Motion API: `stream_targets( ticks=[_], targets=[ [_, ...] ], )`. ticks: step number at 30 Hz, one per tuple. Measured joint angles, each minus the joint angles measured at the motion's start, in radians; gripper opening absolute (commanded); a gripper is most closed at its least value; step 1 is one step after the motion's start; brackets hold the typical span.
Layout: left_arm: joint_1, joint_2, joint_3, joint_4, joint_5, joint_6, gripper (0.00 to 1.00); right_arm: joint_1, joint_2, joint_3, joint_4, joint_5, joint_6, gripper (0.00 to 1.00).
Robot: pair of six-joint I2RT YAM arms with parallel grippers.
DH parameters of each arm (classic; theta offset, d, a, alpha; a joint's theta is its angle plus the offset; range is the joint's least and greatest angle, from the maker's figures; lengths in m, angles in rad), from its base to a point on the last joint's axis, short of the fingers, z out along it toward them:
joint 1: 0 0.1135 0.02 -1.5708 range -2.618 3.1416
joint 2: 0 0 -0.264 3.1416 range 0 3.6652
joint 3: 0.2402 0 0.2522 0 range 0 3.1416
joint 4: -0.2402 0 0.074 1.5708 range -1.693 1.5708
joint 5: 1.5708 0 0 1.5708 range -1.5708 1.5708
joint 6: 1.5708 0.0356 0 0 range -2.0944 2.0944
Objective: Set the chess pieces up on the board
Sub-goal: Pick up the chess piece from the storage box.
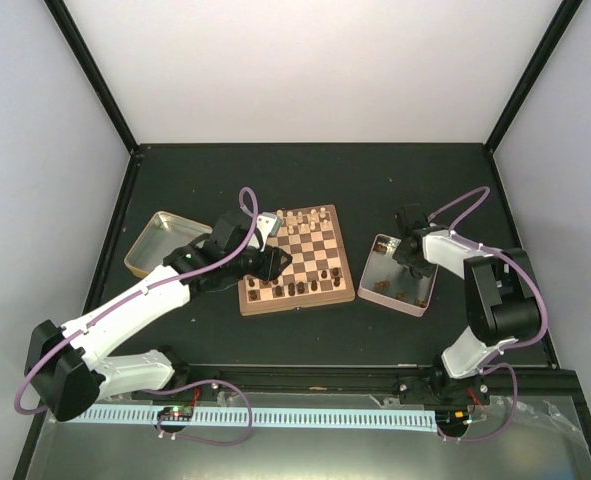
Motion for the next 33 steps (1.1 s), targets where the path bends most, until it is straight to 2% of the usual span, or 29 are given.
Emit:
stream_targets(
  ticks=[4, 9, 14, 20, 24, 27, 30, 33],
  targets=[
    [0.0, 0.0, 0.0, 0.0, 0.0, 0.0, 0.44, 0.0, 0.005, 0.0, 0.003, 0.002, 0.001, 0.21],
    [0.0, 0.0, 0.0, 0.0, 0.002, 0.0, 0.44, -0.001, 0.005, 0.0, 0.006, 0.002, 0.001, 0.2],
    [0.0, 0.0, 0.0, 0.0, 0.003, 0.0, 0.44, -0.004, 0.006, 0.0, 0.008, 0.002, -0.002, 0.13],
    [0.0, -0.008, -0.001, 0.0, 0.006, 0.0, 0.49, -0.006, -0.01, -0.019, 0.034, -0.002, -0.04, 0.13],
    [0.0, -0.016, -0.001, 0.002, 0.014, -0.01, 0.55, 0.01, -0.115, -0.103, 0.073, -0.016, -0.093, 0.13],
    [0.001, -0.021, -0.002, 0.011, 0.022, -0.029, 0.59, 0.049, -0.264, -0.177, 0.121, -0.067, -0.155, 0.13],
    [0.006, -0.029, -0.004, 0.027, 0.044, -0.054, 0.64, 0.101, -0.423, -0.238, 0.197, -0.166, -0.224, 0.13],
    [0.014, -0.048, -0.013, 0.061, 0.092, -0.084, 0.69, 0.146, -0.585, -0.301, 0.307, -0.339, -0.281, 0.14]
  ],
)
